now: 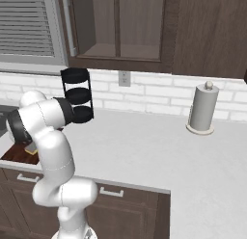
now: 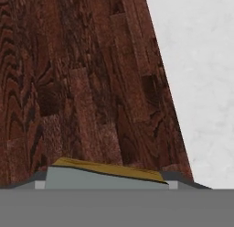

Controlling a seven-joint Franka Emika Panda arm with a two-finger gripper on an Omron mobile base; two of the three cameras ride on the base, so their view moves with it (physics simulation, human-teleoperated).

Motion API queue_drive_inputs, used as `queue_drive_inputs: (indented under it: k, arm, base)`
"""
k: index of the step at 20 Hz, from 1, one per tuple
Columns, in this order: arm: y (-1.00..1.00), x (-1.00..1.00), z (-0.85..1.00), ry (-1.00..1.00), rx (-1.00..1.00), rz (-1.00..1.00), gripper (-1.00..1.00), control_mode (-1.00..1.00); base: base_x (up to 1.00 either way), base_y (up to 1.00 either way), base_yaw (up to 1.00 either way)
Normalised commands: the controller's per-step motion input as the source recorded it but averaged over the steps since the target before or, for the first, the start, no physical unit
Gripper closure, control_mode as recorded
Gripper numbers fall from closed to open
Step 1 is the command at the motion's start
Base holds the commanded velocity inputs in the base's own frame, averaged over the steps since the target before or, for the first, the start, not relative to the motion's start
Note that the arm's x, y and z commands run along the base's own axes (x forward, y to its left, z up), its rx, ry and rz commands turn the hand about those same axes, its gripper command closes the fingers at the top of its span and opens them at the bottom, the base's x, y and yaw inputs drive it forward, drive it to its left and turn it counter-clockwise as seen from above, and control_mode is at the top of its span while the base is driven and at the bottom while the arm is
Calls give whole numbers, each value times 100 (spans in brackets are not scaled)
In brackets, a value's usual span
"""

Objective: Pick up the sponge from the counter and clean the cutting board by briefly scrubbing or pressing down on the cutting board. Once finished, release the sponge.

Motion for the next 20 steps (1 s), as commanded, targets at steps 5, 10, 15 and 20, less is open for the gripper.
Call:
queue_drive_inputs:
  k: [5,10,15,20]
  arm:
    - [-27,-42,-59,0,0,2,100,-100]
    - [-22,-73,-46,0,0,2,100,-100]
    - [-16,-79,-37,0,0,0,100,-100]
    - [-5,-57,-47,0,0,1,100,-100]
  base:
    - [0,0,0]
    - [0,0,0]
    - [0,0,0]
    - [0,0,0]
